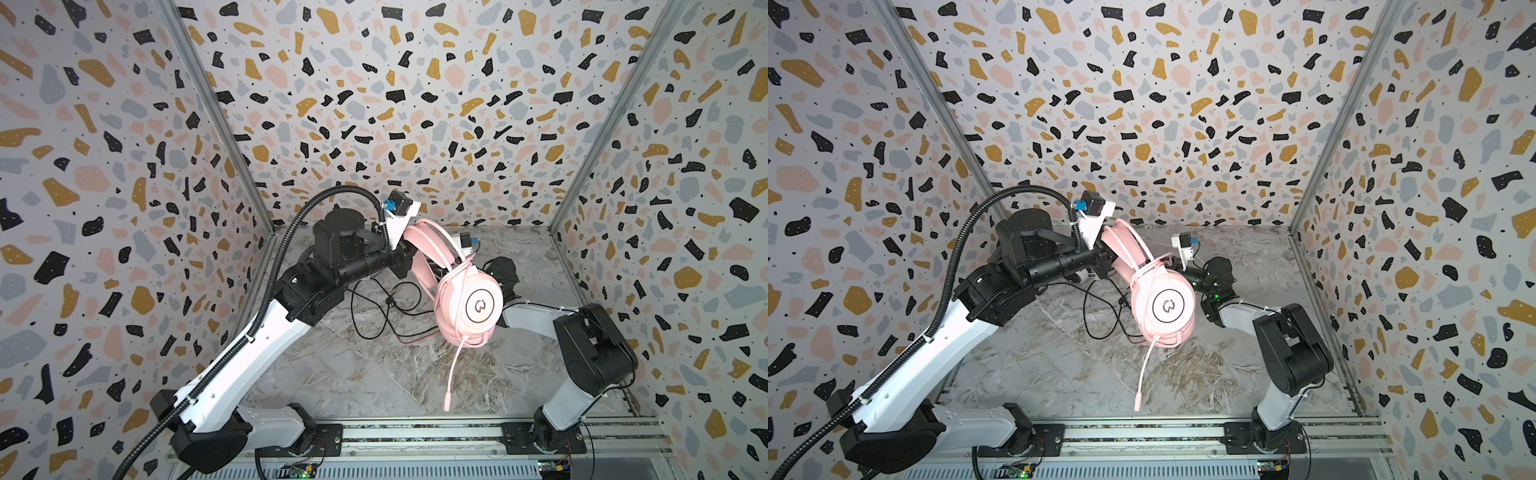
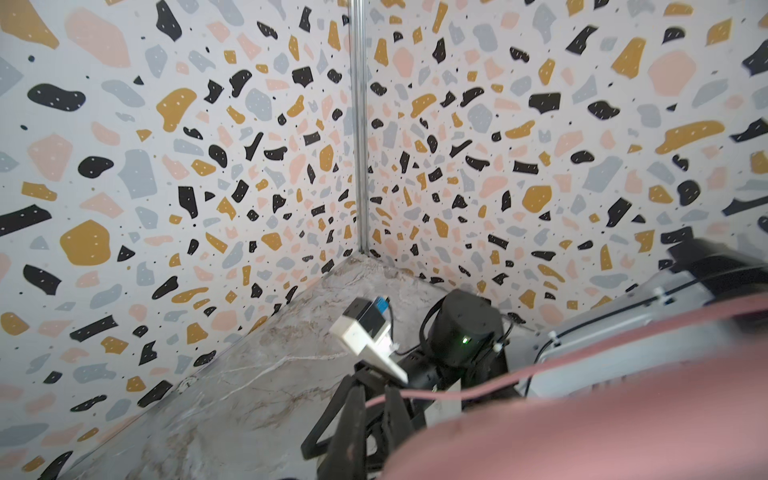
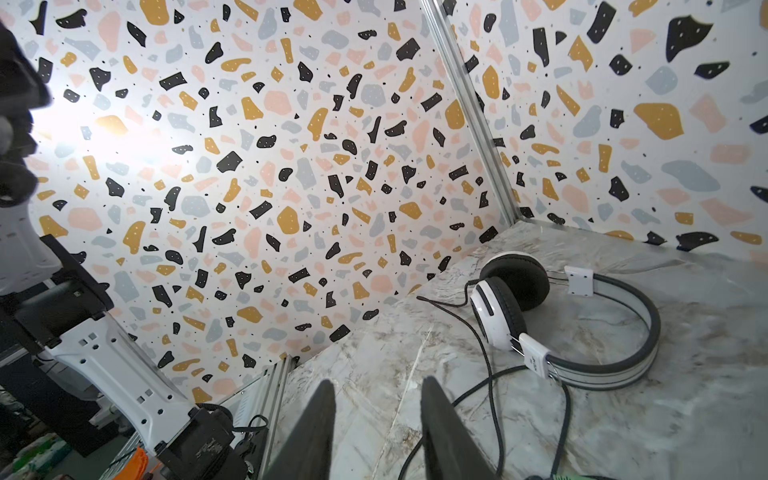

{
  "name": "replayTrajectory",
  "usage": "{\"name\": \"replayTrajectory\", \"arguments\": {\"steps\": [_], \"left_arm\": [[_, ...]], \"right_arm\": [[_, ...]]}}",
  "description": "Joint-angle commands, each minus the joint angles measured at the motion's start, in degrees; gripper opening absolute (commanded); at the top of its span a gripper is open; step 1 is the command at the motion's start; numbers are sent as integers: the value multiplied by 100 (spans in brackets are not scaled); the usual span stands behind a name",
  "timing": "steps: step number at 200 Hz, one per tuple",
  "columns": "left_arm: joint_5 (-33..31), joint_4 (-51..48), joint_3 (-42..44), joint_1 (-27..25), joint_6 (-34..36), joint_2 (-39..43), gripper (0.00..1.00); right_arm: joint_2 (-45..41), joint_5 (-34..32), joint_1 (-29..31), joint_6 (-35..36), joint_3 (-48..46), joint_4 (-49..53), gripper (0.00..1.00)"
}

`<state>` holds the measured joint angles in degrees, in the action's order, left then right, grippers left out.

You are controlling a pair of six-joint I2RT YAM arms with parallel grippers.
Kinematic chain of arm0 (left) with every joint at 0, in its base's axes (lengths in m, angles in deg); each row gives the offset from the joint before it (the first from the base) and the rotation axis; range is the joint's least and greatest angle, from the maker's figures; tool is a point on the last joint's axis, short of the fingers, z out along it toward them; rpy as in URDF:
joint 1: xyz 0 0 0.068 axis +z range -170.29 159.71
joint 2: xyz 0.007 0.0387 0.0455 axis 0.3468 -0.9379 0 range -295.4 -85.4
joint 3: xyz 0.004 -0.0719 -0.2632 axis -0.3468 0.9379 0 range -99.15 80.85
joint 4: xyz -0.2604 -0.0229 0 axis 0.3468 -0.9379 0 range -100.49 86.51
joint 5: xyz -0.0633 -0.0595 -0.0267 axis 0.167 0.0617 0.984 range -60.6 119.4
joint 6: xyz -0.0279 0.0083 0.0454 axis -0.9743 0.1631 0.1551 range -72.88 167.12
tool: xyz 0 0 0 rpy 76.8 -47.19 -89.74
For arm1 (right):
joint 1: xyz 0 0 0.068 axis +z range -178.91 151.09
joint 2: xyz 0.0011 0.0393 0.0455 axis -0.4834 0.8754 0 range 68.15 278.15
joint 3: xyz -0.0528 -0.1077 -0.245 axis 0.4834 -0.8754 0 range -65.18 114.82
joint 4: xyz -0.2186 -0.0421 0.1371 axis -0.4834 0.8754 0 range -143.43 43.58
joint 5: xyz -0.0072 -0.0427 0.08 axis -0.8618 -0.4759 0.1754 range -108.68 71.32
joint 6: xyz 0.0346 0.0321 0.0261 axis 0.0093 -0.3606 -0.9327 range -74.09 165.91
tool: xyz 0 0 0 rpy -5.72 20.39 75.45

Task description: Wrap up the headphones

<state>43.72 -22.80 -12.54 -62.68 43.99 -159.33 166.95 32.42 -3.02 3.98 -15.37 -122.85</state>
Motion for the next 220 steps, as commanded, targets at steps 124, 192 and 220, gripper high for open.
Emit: {"name": "replayTrajectory", "arguments": {"steps": [124,192,220], "left_arm": [[-3165,1481,-1074,49,-2059,-186,0],[-5789,1012,-1374,149,-1950,-482,0],[-6710,999,-1292,373,-1833,-704,0]], "right_arm": [[885,244,188,-437,-375,-1022,7],[-38,-482,196,171,-1060,272,2],[-1005,-1001,188,766,-1539,1337,2]]}}
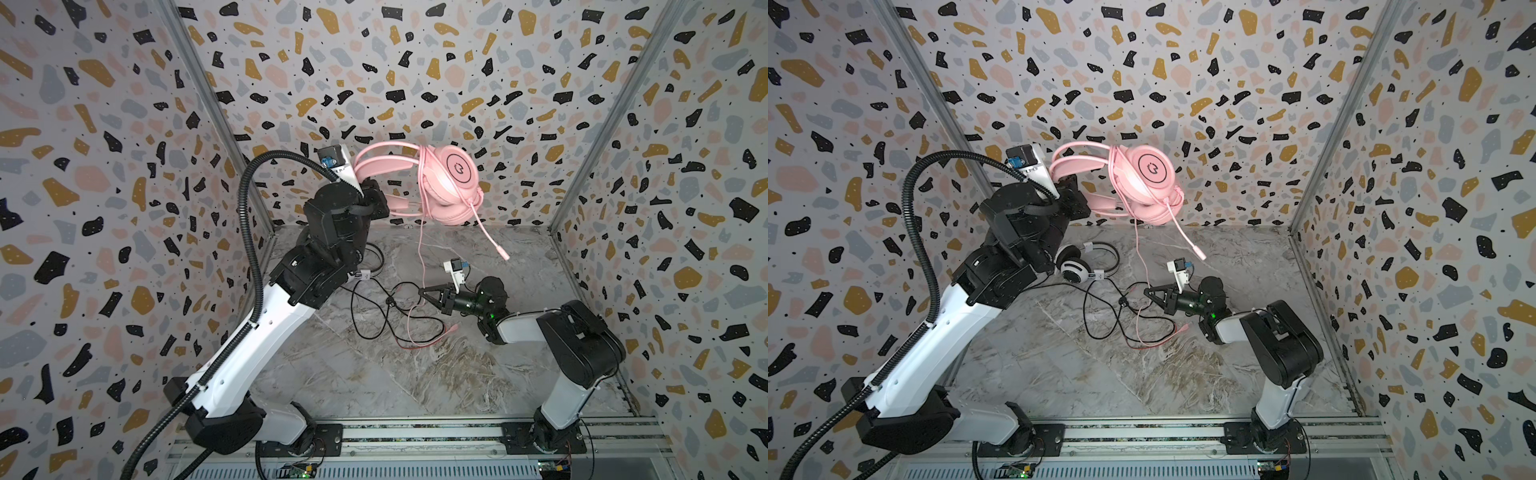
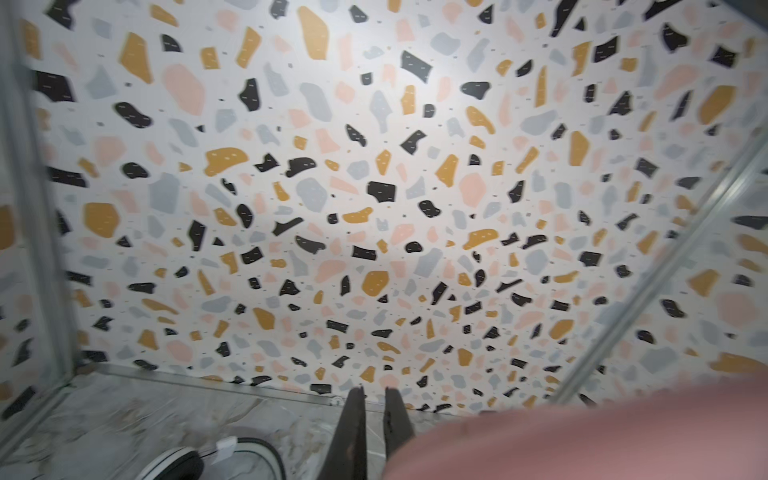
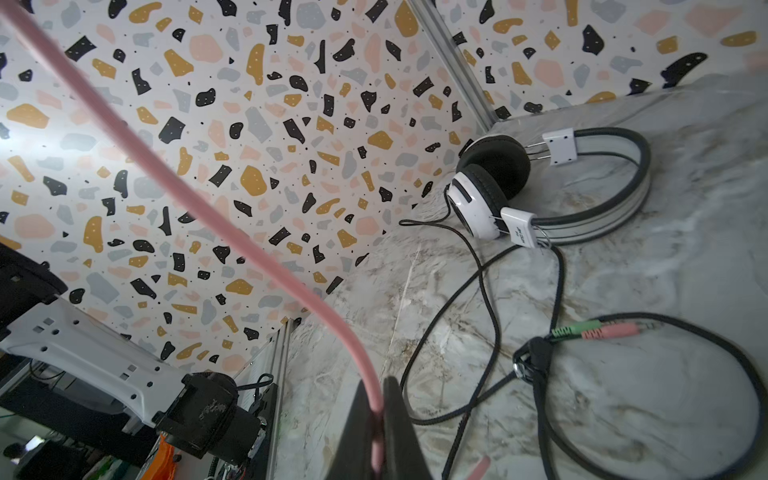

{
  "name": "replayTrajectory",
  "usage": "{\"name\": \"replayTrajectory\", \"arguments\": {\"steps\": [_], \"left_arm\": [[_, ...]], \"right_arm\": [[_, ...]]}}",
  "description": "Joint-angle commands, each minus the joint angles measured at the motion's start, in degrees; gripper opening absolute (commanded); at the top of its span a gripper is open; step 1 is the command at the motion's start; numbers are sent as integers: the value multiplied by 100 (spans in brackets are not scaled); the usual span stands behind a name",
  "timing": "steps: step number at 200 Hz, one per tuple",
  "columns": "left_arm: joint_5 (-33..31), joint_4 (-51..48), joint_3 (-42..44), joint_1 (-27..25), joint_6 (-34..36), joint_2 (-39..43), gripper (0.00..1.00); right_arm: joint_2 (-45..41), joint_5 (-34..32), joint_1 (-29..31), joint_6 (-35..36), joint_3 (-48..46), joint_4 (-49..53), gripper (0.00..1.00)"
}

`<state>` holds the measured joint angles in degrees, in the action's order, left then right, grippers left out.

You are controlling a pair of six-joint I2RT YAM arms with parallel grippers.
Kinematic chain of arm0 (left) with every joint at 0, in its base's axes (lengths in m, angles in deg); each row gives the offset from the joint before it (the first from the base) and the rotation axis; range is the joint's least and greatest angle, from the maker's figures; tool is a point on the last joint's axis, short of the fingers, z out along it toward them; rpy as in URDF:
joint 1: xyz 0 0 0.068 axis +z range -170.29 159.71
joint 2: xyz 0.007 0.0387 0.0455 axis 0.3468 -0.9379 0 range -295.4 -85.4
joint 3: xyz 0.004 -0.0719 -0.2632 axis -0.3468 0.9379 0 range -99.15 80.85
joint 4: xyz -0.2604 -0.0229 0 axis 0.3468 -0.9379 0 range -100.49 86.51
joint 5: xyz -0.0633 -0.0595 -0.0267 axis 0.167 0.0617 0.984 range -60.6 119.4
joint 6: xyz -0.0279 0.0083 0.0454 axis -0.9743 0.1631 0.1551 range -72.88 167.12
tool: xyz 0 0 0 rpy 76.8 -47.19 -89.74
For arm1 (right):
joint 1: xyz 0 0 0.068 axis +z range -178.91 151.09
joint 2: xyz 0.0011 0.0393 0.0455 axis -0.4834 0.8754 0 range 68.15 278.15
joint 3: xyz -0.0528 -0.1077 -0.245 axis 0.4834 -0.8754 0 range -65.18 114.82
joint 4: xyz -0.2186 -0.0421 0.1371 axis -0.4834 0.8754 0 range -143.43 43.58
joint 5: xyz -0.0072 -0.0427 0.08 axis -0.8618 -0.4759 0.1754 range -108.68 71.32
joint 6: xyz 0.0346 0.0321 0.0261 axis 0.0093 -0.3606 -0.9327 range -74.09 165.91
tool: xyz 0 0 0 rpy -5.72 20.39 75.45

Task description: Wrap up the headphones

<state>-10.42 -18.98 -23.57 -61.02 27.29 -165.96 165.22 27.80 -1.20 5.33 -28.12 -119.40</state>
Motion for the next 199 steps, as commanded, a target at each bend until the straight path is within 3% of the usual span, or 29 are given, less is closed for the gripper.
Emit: {"name": "replayTrajectory", "arguments": {"steps": [1,37,75,93,119,131,159,183,199], "left_arm": [[-1303,617,-182,224,-167,-54,0],[-1260,981,313,933,-625,-114,0],[-1826,1441,421,996,-254,-593,0],[-2214,1740,597,933,422,-905,0],[-3206,2183,953,534,2071,-1430,0],[-3516,2238,1220,357,2400,-1562,0],[-2755,1907,1931,126,2861,-1369,0],[-2265,1810,2439,-18,3682,-964,0],[-1511,1309,2597,-48,4249,-708,0]], "right_arm": [[-867,-559,2,643,-280,1022,2],[-2276,-1079,269,1473,-972,2482,2],[-3673,-1763,944,2048,-994,4214,2],[-4141,-2102,1141,2309,-646,4977,2],[-4519,-2460,1150,2646,-12,5826,2],[-4631,-2540,1097,2743,240,6087,1],[-4665,-2307,563,2910,867,6625,2],[-4655,-1959,-174,2823,1071,6767,1],[-4590,-1721,-551,2688,1052,6683,1]]}}
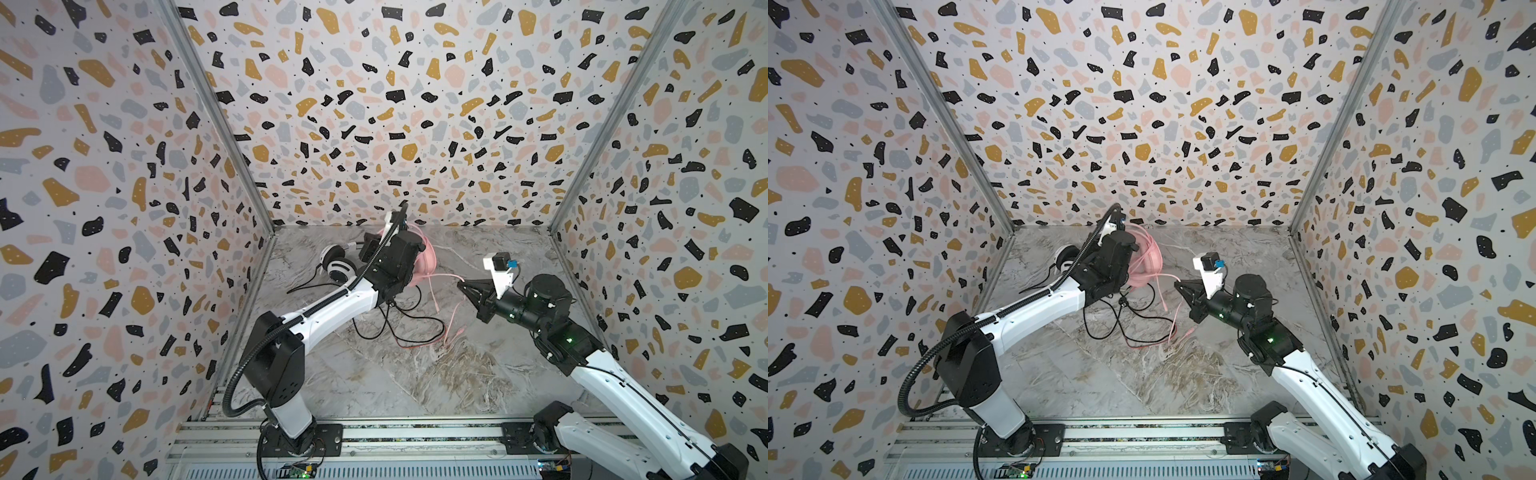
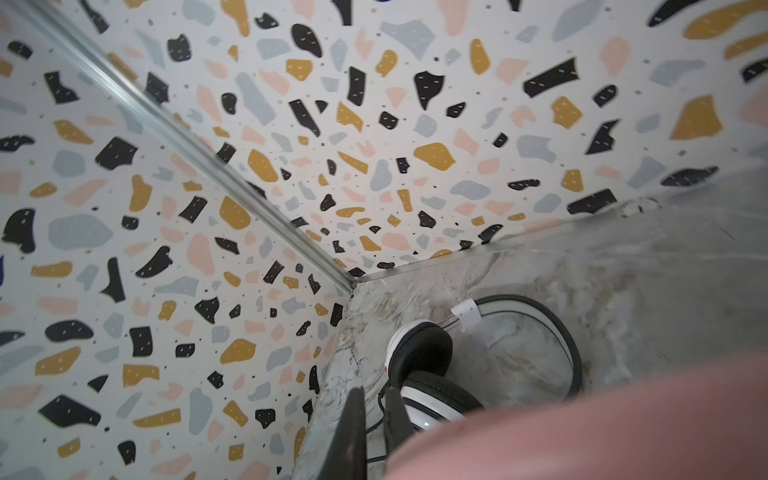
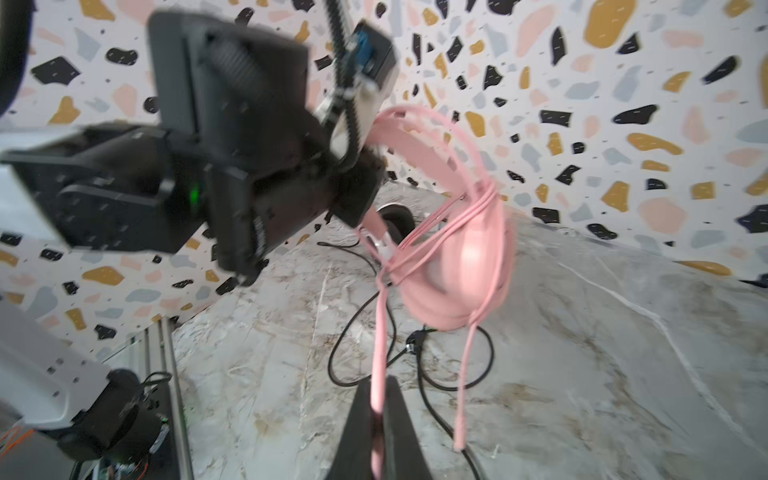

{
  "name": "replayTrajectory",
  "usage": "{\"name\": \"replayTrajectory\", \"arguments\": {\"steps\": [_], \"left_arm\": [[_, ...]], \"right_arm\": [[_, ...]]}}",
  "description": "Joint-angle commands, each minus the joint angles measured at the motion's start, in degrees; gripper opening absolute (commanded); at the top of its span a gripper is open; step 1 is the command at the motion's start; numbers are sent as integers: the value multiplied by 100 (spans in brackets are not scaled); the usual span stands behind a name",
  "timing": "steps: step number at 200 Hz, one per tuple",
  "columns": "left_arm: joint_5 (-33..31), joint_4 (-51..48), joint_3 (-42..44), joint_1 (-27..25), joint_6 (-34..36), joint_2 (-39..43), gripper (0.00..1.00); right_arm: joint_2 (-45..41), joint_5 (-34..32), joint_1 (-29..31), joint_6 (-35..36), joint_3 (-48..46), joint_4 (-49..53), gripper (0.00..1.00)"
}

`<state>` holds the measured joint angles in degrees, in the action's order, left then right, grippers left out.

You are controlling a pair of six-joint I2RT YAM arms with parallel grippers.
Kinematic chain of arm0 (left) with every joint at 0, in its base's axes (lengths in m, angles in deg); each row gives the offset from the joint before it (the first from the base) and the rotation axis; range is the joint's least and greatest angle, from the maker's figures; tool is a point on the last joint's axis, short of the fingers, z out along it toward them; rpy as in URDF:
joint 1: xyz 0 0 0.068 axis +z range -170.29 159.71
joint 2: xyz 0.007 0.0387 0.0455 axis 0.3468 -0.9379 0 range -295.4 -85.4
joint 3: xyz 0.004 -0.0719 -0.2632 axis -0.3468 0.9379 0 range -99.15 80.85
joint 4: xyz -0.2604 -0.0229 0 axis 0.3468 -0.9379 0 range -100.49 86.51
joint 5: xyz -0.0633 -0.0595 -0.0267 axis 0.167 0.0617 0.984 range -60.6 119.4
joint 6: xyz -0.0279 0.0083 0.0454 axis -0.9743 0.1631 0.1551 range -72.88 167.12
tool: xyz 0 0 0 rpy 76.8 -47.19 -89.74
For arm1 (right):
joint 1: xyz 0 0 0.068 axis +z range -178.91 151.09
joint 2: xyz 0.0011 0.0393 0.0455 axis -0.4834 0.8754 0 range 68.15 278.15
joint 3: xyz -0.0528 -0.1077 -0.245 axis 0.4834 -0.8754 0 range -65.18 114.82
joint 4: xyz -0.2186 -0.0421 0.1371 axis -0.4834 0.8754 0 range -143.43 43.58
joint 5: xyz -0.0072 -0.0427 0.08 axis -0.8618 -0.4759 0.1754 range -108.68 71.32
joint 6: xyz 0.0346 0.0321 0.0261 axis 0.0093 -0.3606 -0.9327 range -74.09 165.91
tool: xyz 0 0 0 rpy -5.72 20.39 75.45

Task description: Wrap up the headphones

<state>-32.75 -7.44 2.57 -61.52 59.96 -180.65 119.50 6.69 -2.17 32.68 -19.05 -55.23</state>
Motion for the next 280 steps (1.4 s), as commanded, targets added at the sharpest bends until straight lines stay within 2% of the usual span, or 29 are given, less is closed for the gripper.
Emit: {"name": "replayTrajectory", "arguments": {"steps": [1,22,41,56,78,96,117,135,150,169,196,208,225,251,280], "left_arm": [[762,108,-19,2,1004,770,0],[1604,-993,-107,-51,1387,880,0],[2193,-1871,-249,-114,1405,896,0],[2588,-2185,-247,-190,1266,1003,0],[3563,-2755,-422,-233,917,1107,0],[4424,-2696,-431,-233,560,1398,0],[5076,-2208,-313,-223,166,1911,0],[5874,-1802,-311,-192,-276,2245,0],[6148,-1535,-340,-178,-637,2376,0],[6503,-1547,-582,-177,-874,2341,0],[6932,-1471,-873,-182,-1266,2240,0],[6909,-1444,-1007,-183,-1393,2206,0],[6789,-1501,-1221,-167,-1479,2137,0],[6740,-1482,-1475,-134,-1636,2044,0],[6795,-1488,-1774,-121,-1756,1899,0]], "right_arm": [[-15,404,-470,-47,143,263,1],[126,470,-681,-44,174,229,1],[225,465,-853,-43,245,209,1],[280,466,-1003,-76,297,129,1],[480,562,-1119,-195,422,-110,1],[753,862,-1119,-453,369,-537,1],[1120,1178,-1110,-708,180,-1078,2],[1433,1643,-1101,-839,29,-1473,2],[1629,1966,-1062,-895,62,-1602,2],[1674,2055,-972,-849,63,-1785,5],[1839,2639,-961,-1137,-39,-2543,14],[1885,2828,-956,-1411,-163,-3009,19],[1951,3023,-947,-1623,-321,-3555,21],[2166,3199,-908,-1734,-467,-3861,30],[2410,3109,-818,-1849,-563,-4287,38]]}}
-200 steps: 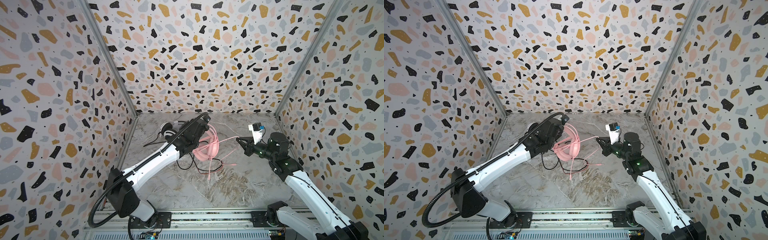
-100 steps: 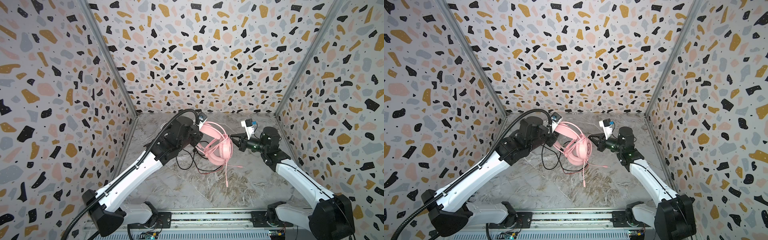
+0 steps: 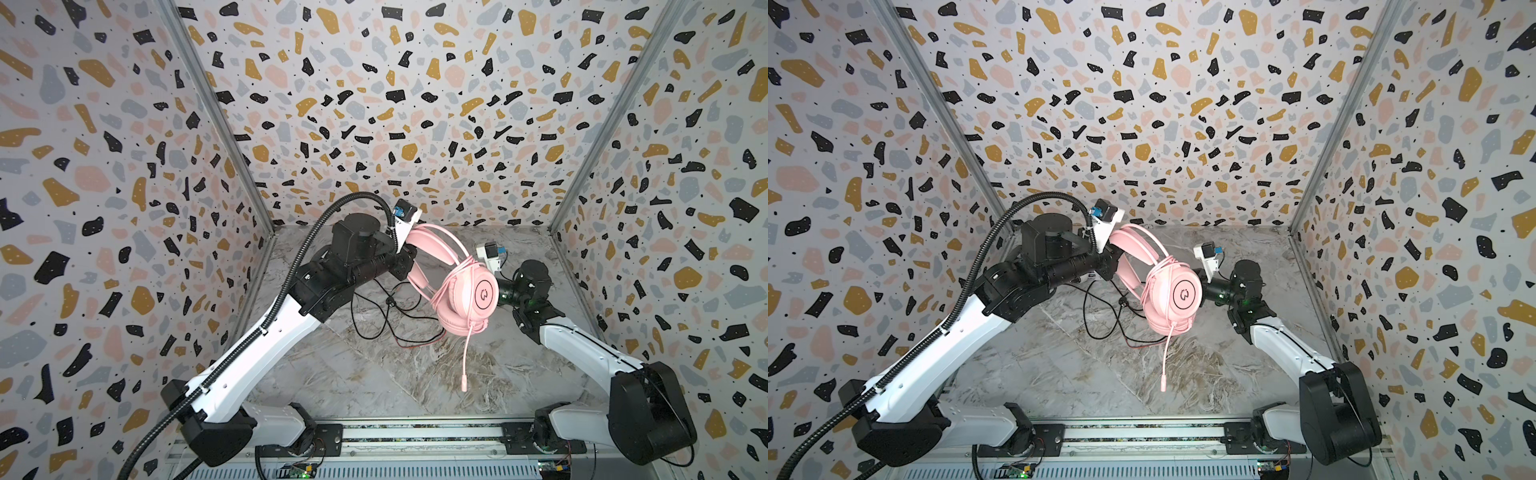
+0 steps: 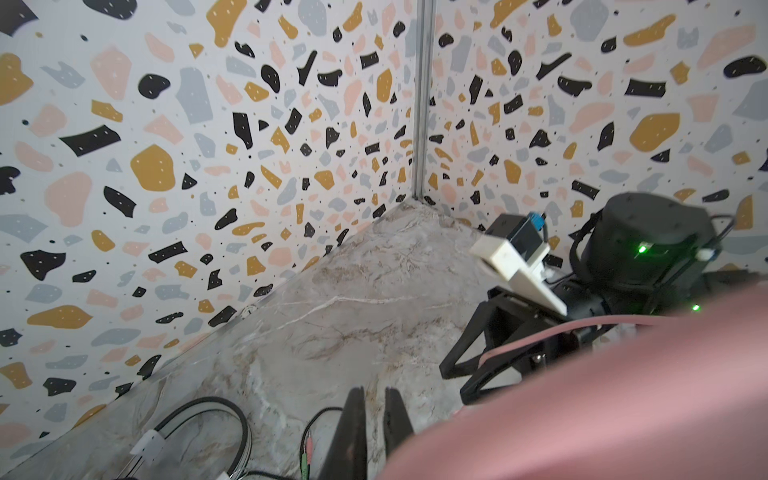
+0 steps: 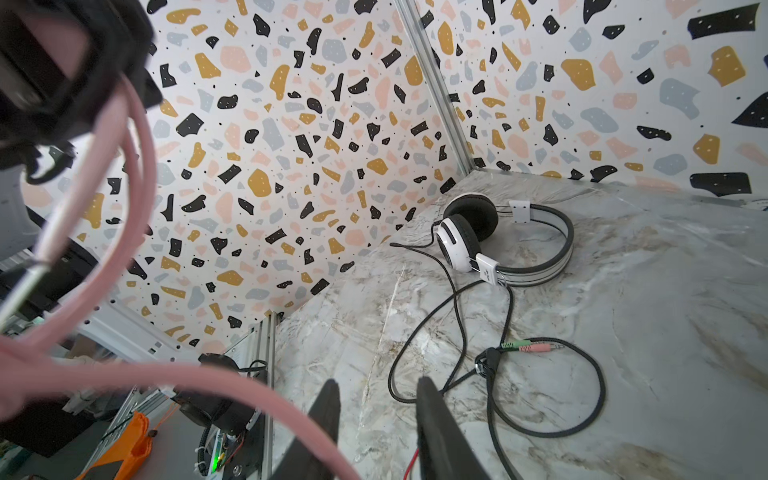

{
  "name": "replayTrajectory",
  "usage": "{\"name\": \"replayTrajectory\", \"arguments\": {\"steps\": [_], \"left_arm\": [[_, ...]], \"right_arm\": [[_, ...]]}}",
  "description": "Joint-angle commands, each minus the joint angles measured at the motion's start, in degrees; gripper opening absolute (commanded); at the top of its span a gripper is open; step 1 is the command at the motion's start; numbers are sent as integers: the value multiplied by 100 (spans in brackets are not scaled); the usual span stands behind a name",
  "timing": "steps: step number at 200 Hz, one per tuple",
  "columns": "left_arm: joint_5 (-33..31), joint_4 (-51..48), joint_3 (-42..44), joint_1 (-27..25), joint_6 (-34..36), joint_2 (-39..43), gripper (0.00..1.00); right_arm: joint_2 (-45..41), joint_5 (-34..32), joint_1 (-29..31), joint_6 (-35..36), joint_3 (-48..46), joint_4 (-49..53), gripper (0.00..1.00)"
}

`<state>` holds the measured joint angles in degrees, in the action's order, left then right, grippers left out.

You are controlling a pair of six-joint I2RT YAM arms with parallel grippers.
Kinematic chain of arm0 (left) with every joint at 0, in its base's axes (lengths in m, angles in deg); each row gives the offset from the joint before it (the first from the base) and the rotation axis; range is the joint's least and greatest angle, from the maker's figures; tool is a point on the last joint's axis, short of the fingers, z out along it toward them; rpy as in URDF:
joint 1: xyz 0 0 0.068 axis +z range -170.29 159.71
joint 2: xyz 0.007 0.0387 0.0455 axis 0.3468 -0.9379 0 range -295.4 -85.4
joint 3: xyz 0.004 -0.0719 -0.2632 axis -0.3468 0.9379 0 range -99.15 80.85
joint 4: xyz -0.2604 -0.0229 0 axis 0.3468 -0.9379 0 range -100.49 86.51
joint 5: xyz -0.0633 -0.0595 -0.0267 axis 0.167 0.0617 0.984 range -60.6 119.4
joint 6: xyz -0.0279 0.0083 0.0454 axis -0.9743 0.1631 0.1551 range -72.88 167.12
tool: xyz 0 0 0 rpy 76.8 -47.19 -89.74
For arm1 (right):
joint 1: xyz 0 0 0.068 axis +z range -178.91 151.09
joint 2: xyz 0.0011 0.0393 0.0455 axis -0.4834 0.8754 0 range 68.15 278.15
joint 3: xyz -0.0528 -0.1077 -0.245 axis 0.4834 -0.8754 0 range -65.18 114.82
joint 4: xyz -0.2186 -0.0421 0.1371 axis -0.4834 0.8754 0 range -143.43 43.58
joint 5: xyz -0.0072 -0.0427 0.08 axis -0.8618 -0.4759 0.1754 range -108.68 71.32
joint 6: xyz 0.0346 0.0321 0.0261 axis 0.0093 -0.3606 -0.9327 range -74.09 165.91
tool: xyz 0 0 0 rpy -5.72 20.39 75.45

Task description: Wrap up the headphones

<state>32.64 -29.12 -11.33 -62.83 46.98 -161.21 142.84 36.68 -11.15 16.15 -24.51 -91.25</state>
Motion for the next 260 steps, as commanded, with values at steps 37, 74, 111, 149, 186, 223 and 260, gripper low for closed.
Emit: {"name": "replayTrajectory", "arguments": {"steps": [37,74,111,149,186,223,260], "left_arm": [[413,636,-745,18,-496,-180,0],[515,749,-827,94,-733,-180,0],[589,902,-932,187,-1012,-180,0],[73,1506,-822,314,-1464,26,0],[-773,2086,-555,521,-2059,223,0],[-1887,2513,-241,701,-2752,429,0],[-3210,2468,-176,738,-3238,445,0]], "right_arm": [[586,-7,427,-181,249,-947,41],[1102,-161,760,-119,532,-1198,43],[1530,-166,891,-372,558,-1741,43],[1678,-435,1010,-621,123,-2256,42],[1692,-747,1226,-645,-193,-2385,28],[1711,-896,1366,-641,-357,-2401,16],[1495,-1169,1466,-528,-494,-2136,1]]}}
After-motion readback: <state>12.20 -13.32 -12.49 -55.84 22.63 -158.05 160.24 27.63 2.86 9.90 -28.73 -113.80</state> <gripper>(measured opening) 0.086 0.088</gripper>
